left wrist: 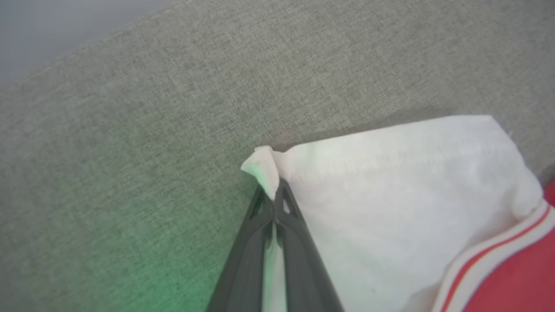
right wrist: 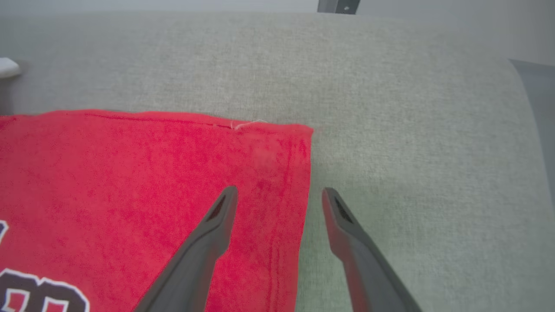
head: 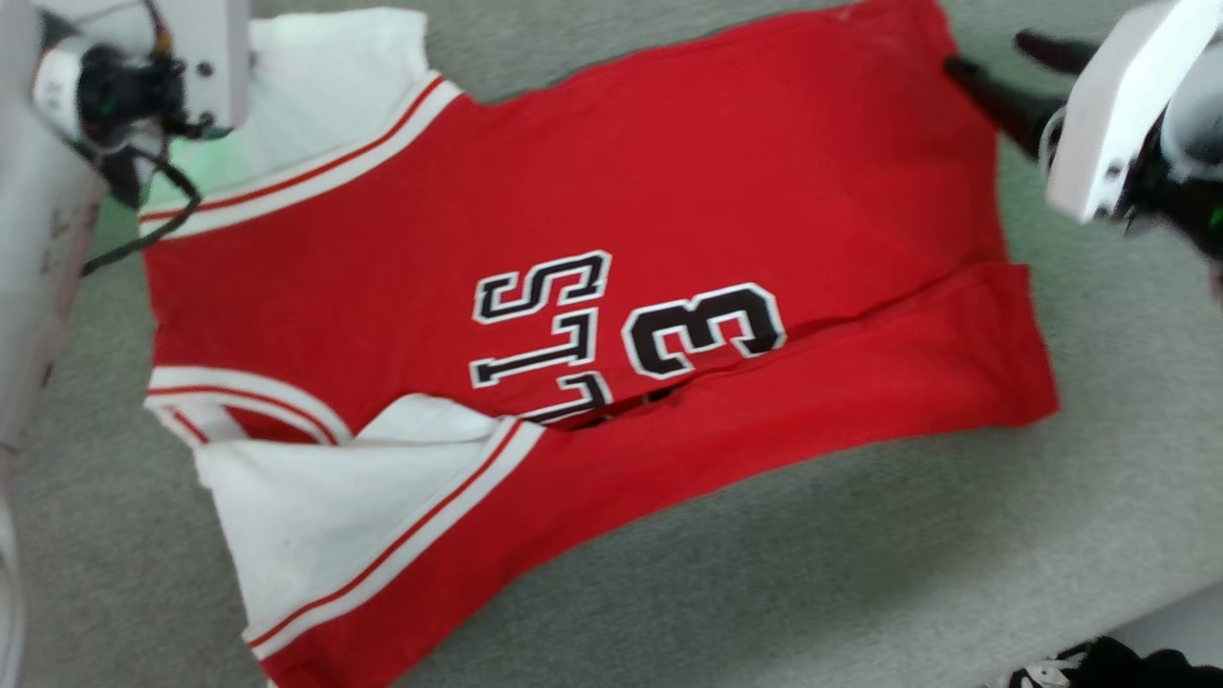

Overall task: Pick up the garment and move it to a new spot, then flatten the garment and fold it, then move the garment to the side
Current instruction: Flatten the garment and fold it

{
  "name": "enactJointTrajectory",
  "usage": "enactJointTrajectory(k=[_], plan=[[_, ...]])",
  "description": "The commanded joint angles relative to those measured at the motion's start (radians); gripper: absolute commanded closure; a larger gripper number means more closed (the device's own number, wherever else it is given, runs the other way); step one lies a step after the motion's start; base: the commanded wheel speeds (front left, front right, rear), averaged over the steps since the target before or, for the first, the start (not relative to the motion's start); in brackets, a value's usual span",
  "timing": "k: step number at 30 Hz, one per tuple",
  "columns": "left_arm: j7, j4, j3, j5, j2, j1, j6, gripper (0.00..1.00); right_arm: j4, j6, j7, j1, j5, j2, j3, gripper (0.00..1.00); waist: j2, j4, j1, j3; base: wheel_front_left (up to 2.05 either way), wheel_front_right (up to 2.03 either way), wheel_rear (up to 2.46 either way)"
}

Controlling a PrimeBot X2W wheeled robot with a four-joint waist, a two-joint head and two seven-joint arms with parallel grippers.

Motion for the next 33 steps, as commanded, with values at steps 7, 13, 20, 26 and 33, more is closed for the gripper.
enactJointTrajectory(k=[7, 13, 20, 26, 33], plan=[[-0.012, 0.060, -0.039, 0.008, -0.092, 0.016, -0.014, 1.00, 0.322, -0.001, 0.031, -0.191, -0.025, 0.043, 0.047, 0.00, -0.0001, 0.107, 0.0000, 0.073, 0.00, 0.00, 0.00], [-0.032, 0.101, -0.054, 0.008, -0.129, 0.014, -0.032, 1.00, 0.424, -0.001, 0.037, -0.215, 0.023, 0.064, 0.106, 0.00, -0.0001, 0.131, 0.0000, 0.075, 0.00, 0.00, 0.00], [-0.080, 0.132, -0.052, -0.008, -0.155, 0.027, -0.056, 1.00, 0.474, -0.001, -0.031, -0.236, 0.055, 0.049, 0.147, 1.00, -0.0001, 0.144, 0.0000, 0.059, 0.00, 0.00, 0.00], [-0.213, 0.125, -0.032, -0.030, -0.176, 0.048, -0.077, 1.00, 0.489, -0.001, -0.114, -0.212, 0.077, 0.027, 0.172, 1.00, -0.0001, 0.170, 0.0000, -0.015, 0.00, 0.00, 0.00], [-0.397, 0.018, -0.039, -0.087, -0.176, 0.117, -0.085, 1.00, 0.424, -0.001, -0.233, -0.126, 0.105, -0.039, 0.235, 1.00, -0.0001, 0.214, 0.0000, -0.175, 0.00, 0.00, 0.00]])
